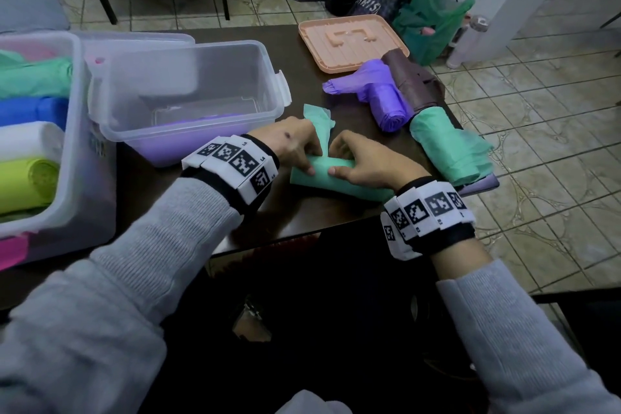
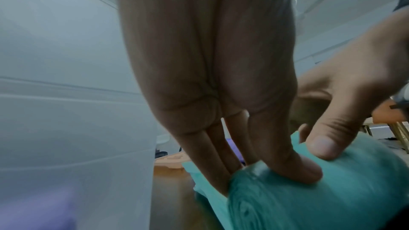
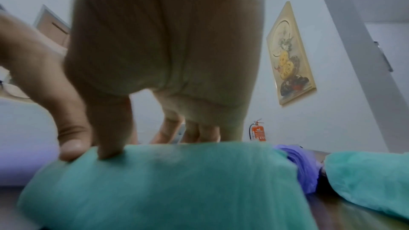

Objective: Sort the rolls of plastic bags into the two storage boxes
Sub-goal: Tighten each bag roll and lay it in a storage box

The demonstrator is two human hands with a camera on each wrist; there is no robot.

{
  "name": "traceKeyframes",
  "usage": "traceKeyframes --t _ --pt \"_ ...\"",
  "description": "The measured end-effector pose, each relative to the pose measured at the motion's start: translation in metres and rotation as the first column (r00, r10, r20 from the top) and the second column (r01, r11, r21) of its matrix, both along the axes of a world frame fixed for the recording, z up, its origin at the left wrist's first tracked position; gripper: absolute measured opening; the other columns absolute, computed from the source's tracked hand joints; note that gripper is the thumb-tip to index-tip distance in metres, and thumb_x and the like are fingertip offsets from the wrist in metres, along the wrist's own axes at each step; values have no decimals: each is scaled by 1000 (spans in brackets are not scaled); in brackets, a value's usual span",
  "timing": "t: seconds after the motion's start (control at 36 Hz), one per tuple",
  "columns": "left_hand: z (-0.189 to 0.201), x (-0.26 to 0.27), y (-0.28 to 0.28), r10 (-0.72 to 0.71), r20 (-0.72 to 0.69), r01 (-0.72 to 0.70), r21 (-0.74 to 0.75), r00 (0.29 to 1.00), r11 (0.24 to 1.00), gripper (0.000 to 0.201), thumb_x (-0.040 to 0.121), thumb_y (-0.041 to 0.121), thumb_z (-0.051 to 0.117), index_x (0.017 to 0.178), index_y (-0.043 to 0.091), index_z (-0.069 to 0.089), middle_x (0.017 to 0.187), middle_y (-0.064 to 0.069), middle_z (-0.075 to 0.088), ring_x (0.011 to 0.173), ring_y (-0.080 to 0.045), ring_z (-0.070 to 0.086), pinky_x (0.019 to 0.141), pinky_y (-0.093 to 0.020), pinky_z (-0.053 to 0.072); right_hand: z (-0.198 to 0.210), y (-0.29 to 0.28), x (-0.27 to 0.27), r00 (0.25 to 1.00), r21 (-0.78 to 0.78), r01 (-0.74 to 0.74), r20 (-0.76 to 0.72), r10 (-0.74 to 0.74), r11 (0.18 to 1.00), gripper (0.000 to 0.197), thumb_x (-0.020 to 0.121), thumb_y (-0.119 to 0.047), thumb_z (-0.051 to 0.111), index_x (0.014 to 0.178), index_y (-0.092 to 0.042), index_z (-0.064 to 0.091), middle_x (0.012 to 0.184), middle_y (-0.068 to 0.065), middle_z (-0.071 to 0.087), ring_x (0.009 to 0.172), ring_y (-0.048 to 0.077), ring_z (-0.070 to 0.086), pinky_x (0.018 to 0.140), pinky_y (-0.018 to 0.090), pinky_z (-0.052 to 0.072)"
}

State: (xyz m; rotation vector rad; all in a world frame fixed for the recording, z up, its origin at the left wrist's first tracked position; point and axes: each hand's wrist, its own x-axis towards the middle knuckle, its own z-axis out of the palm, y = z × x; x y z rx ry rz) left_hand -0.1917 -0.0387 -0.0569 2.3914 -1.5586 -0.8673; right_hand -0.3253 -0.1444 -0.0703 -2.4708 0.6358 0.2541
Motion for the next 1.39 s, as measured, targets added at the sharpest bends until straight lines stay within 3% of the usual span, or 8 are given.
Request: traceKeyframes --t 0.19,0.31,0.47,0.58,0.75,0.94,1.14,1.39 --pt "-3 0 -3 53 45 -50 -72 998 996 54 74 24 78 124 15 60 113 -3 63 94 -16 54 79 -25 40 -4 13 -6 986 -228 -28 155 64 973 22 87 -16 62 109 -15 63 111 8 56 109 23 54 93 33 41" --pt "-10 -6 0 116 110 -97 -163 987 982 35 74 18 78 107 19 70 103 -5 63 96 -24 60 84 -30 48 -9 14 -6 981 -197 26 196 14 980 25 89 -16 59 113 -15 63 112 8 57 110 24 54 94 34 42" --pt "-20 -15 2 128 141 -104 -165 982 981 31 88 11 59 118 18 64 113 -17 62 107 -35 56 81 -31 42 -14 7 -1 964 -108 98 257 -67 989 24 90 -11 58 112 -11 68 115 12 60 110 25 56 96 25 36" --pt "-20 -19 7 60 161 -43 -110 985 993 55 77 24 75 126 9 54 120 -17 57 114 -32 51 92 -39 44 -22 6 3 958 -98 124 271 -93 987 27 93 -9 53 116 -9 67 115 15 56 111 27 53 94 21 32" --pt "-23 -19 11 6 171 12 -105 985 994 68 68 8 79 129 7 50 123 -15 56 116 -31 49 94 -40 43 -20 3 2 938 10 170 306 -164 985 23 93 -11 53 115 -8 59 107 10 64 103 23 58 78 17 33" --pt "-26 -12 6 11 145 2 -91 989 996 70 72 13 77 136 14 48 128 -14 56 118 -29 52 93 -31 39 -31 8 -8 985 -113 37 173 -17 993 66 67 -33 82 121 -13 50 121 5 44 113 18 48 96 36 40" --pt "-27 -5 14 44 28 -39 -140 999 989 67 74 20 79 134 12 51 137 -11 46 127 -26 43 104 -26 30 -29 5 -12 987 -130 9 160 12 991 56 77 -33 73 128 -19 54 122 4 54 118 21 50 102 38 37" --pt "-29 -2 24 208 -214 -265 -287 955 921 43 73 16 79 114 10 66 107 -6 68 95 -16 60 83 -20 42 -3 -7 -3 993 -13 -52 -111 50 999 51 86 -41 63 131 -19 54 128 4 58 114 20 54 96 26 39"
